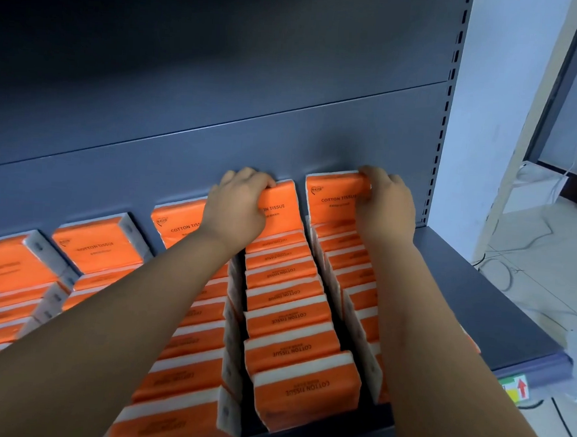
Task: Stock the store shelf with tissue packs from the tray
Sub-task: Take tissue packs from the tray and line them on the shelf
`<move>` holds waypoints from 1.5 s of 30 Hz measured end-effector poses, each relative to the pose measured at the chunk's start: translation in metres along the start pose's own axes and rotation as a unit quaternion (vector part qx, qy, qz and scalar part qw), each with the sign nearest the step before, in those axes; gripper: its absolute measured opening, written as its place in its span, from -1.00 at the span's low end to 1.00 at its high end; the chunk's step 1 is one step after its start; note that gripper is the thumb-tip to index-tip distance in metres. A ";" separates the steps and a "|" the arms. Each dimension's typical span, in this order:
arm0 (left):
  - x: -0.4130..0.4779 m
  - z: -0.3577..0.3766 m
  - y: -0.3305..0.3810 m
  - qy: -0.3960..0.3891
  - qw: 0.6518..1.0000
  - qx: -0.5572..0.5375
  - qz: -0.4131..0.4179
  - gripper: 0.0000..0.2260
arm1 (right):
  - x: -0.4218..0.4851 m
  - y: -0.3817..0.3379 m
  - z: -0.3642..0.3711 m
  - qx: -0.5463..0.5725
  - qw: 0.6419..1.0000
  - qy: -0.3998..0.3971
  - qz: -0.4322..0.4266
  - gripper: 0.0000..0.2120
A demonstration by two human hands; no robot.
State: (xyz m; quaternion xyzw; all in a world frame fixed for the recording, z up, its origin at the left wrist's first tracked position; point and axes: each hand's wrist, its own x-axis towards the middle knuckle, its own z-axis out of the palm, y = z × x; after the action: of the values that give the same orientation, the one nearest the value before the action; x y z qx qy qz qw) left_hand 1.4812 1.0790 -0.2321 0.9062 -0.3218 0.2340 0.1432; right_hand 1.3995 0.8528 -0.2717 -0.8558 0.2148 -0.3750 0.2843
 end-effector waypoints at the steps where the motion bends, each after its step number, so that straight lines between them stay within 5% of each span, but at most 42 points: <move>1: 0.000 0.000 0.001 -0.003 1.000 0.009 -0.006 -0.46 | 0.000 0.000 0.001 0.003 1.000 -0.006 0.001 -0.45; 12: -0.004 0.008 -0.003 0.065 0.997 -0.006 0.035 -0.61 | 0.001 -0.001 0.003 0.028 0.998 -0.041 0.025 -0.42; 45: -0.016 0.006 -0.003 0.008 0.999 -0.039 0.026 -0.58 | -0.006 -0.006 -0.004 0.053 0.994 -0.089 0.018 -0.36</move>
State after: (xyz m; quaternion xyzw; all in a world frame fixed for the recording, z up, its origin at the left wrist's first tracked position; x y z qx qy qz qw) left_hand 1.4744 1.0872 -0.2457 0.8895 -0.3528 0.2319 0.1747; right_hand 1.3938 0.8593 -0.2693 -0.8655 0.1833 -0.3030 0.3543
